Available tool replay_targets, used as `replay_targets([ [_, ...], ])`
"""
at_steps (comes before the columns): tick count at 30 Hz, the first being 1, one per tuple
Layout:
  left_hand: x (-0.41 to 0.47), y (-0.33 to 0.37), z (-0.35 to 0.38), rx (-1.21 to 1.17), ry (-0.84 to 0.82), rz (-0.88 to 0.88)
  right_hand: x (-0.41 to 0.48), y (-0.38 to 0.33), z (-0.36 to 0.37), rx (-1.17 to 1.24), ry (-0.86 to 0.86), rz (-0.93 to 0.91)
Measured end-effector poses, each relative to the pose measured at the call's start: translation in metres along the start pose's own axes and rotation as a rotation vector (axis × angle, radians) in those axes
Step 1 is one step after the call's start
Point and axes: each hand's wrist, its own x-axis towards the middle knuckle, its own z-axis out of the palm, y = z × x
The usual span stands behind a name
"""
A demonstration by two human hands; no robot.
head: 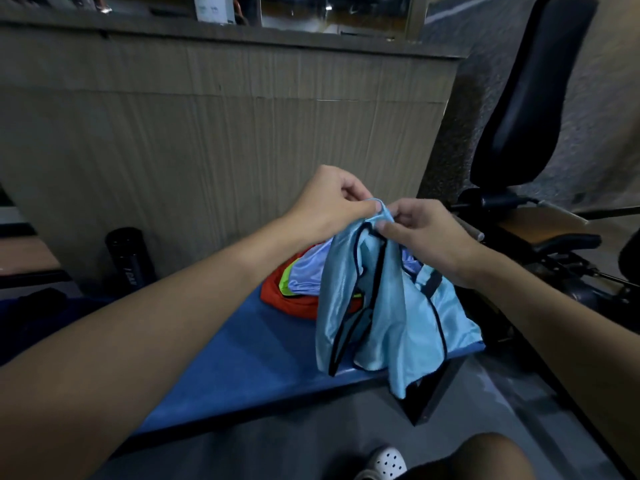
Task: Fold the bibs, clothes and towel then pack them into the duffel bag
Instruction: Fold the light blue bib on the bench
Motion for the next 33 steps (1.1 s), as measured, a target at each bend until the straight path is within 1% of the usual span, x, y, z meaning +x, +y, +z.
replay_targets([
  [1,-0.002,0.000,-0.002,-0.032,-0.007,-0.021,0.000,0.000,-0.001,-0.008,0.044,-0.016],
  [2,-0.005,-0.002,-0.004,-0.071,-0.052,-0.051,0.000,-0.001,-0.002,0.000,0.075,-0.019],
  [5,-0.017,-0.020,-0.009,-0.109,-0.259,-0.158,-0.001,-0.004,-0.009,0.106,0.118,-0.002],
  [6,-0.020,-0.029,-0.009,-0.103,-0.281,-0.186,-0.002,-0.005,-0.013,0.145,0.130,0.007],
  [7,-0.022,-0.035,-0.009,-0.096,-0.276,-0.199,-0.003,-0.005,-0.016,0.169,0.148,0.021],
  [9,-0.025,-0.038,-0.008,-0.083,-0.209,-0.195,-0.006,-0.004,-0.024,0.149,0.196,0.052],
  [13,-0.021,-0.011,-0.002,-0.069,-0.074,-0.117,-0.011,0.004,-0.034,-0.043,0.271,0.118],
  [15,-0.015,0.002,0.002,-0.057,-0.027,-0.065,-0.012,0.003,-0.032,0.004,0.248,0.094],
  [17,-0.010,0.010,0.007,-0.010,-0.022,-0.031,-0.017,-0.004,-0.026,0.052,0.191,0.034],
  [20,-0.006,0.017,0.014,0.053,0.017,0.005,-0.022,-0.007,-0.015,-0.025,0.117,-0.009],
  [22,-0.004,0.017,0.014,0.053,0.058,0.016,-0.023,-0.006,-0.011,-0.084,0.104,-0.026],
  [24,-0.005,0.015,0.011,0.058,0.078,-0.002,-0.021,-0.003,-0.010,-0.093,0.121,-0.058],
  [28,-0.016,0.010,0.001,0.016,0.012,-0.029,-0.014,-0.004,-0.010,-0.138,0.165,-0.090],
  [31,-0.026,0.005,-0.004,-0.105,-0.109,-0.013,-0.009,-0.008,-0.007,-0.161,0.173,-0.085],
  [32,-0.028,0.003,-0.006,-0.106,-0.160,-0.010,-0.008,-0.009,-0.006,-0.170,0.178,-0.087],
  [33,-0.030,0.001,-0.009,-0.059,-0.209,-0.007,-0.007,-0.011,-0.004,-0.183,0.182,-0.089],
])
